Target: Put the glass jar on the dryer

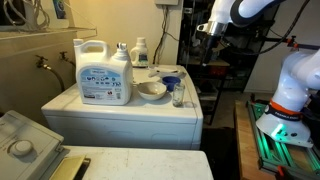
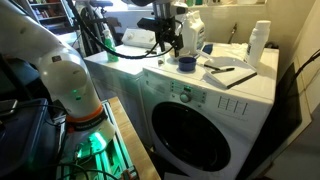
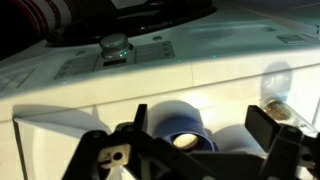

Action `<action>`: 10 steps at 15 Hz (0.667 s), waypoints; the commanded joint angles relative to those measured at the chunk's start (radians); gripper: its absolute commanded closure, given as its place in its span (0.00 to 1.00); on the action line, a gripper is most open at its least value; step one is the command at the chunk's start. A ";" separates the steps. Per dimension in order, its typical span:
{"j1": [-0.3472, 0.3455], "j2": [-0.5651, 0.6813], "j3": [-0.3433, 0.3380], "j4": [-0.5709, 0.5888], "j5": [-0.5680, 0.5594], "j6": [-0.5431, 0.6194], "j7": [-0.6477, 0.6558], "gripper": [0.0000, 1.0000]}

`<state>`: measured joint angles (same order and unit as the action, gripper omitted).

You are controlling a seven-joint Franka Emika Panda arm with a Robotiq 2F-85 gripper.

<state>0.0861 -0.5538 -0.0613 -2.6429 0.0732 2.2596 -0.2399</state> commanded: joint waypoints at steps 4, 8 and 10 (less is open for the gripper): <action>0.102 0.116 0.151 0.182 0.012 0.017 0.078 0.00; 0.107 0.257 0.202 0.276 -0.010 0.003 0.117 0.00; 0.107 0.312 0.210 0.306 -0.007 -0.012 0.111 0.00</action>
<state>0.1904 -0.3445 0.1442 -2.3982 0.0726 2.2606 -0.1387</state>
